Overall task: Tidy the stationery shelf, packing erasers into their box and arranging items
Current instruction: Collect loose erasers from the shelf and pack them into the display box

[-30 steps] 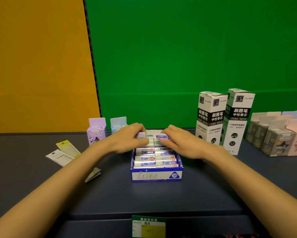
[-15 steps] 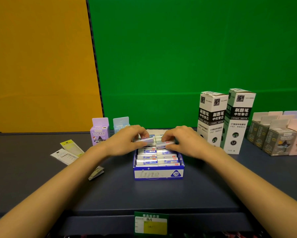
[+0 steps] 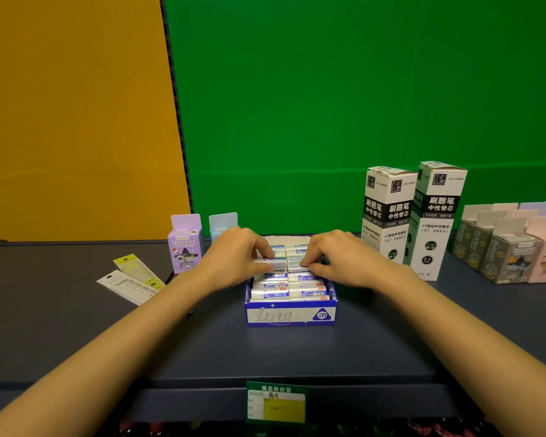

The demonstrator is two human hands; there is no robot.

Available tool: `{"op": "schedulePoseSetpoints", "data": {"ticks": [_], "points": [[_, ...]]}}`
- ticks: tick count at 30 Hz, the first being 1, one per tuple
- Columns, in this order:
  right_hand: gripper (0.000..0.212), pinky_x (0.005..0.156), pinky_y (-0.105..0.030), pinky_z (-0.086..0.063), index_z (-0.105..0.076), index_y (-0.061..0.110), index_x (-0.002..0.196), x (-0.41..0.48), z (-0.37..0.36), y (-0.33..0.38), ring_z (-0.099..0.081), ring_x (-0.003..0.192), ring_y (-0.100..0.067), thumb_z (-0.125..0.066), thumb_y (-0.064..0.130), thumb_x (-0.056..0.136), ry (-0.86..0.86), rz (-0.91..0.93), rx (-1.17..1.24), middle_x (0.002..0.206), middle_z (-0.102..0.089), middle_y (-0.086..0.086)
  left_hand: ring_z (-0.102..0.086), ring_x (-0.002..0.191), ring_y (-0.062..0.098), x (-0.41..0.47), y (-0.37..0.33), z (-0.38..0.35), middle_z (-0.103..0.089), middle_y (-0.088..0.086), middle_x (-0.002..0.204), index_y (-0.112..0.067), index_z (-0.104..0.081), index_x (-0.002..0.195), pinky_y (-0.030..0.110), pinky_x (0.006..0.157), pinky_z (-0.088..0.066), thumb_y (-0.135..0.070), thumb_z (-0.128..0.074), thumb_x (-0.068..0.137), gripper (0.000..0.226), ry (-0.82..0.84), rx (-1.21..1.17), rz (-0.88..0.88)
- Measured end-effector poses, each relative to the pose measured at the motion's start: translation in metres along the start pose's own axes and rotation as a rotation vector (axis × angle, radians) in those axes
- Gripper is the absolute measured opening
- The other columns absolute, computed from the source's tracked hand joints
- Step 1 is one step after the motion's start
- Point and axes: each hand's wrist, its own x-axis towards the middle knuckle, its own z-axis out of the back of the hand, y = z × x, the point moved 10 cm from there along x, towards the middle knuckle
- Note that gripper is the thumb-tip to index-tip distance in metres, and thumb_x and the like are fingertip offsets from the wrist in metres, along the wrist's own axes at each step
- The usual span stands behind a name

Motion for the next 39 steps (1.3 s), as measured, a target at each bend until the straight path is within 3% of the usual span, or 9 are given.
{"op": "schedulePoseSetpoints", "data": {"ticks": [9,14,27,33,37,39], "points": [[0.029,0.088,-0.038,-0.05,-0.065,0.024,0.114,-0.007,-0.004,-0.003,-0.057,0.105,-0.016,-0.053,0.03,0.089,0.013,-0.013,0.028,0.118,-0.061,0.003,-0.063,0.087,0.018,0.002,-0.003,-0.011,-0.072,0.004,0.108,-0.014,-0.072,0.103,0.026,0.073,-0.044,-0.029,-0.066,0.081,0.028,0.049,0.083,0.017],[0.03,0.09,-0.037,-0.049,-0.064,0.024,0.115,-0.009,-0.005,-0.003,-0.056,0.107,-0.016,-0.052,0.031,0.088,0.016,-0.013,0.016,0.12,-0.06,0.003,-0.061,0.101,0.017,-0.001,-0.011,-0.013,-0.067,-0.001,0.115,-0.014,-0.071,0.101,0.031,0.083,-0.05,-0.026,-0.06,0.084,0.024,0.07,0.18,-0.042],[0.029,0.09,-0.039,-0.049,-0.064,0.024,0.114,-0.005,-0.004,-0.003,-0.057,0.107,-0.018,-0.052,0.032,0.088,0.012,-0.008,0.003,0.119,-0.06,0.002,-0.058,0.106,0.015,-0.002,-0.018,-0.006,-0.065,-0.005,0.116,-0.02,-0.071,0.101,0.025,0.078,-0.04,-0.027,-0.057,0.087,0.021,-0.032,0.226,-0.113],[0.029,0.09,-0.038,-0.049,-0.064,0.024,0.114,-0.005,-0.004,-0.002,-0.056,0.107,-0.017,-0.051,0.032,0.089,0.013,-0.008,0.0,0.12,-0.059,0.003,-0.057,0.101,0.012,-0.002,-0.019,-0.014,-0.063,-0.005,0.118,-0.02,-0.071,0.102,0.022,0.072,-0.038,-0.027,-0.054,0.088,0.024,0.062,0.233,-0.154],[0.029,0.089,-0.037,-0.049,-0.063,0.025,0.115,-0.005,-0.004,0.0,-0.056,0.108,-0.016,-0.05,0.032,0.09,0.011,-0.006,-0.015,0.121,-0.059,0.003,-0.05,0.087,0.008,-0.003,-0.016,-0.02,-0.061,-0.003,0.114,-0.02,-0.072,0.101,0.025,0.068,-0.039,-0.028,-0.051,0.088,0.026,0.135,0.237,-0.162],[0.029,0.09,-0.037,-0.049,-0.064,0.024,0.114,-0.004,-0.003,0.001,-0.055,0.109,-0.016,-0.05,0.032,0.09,0.015,-0.01,-0.03,0.122,-0.058,0.003,-0.051,0.092,0.01,-0.003,-0.014,-0.022,-0.059,-0.002,0.115,-0.02,-0.071,0.104,0.027,0.07,-0.04,-0.03,-0.049,0.089,0.028,0.156,0.236,-0.164]]}}
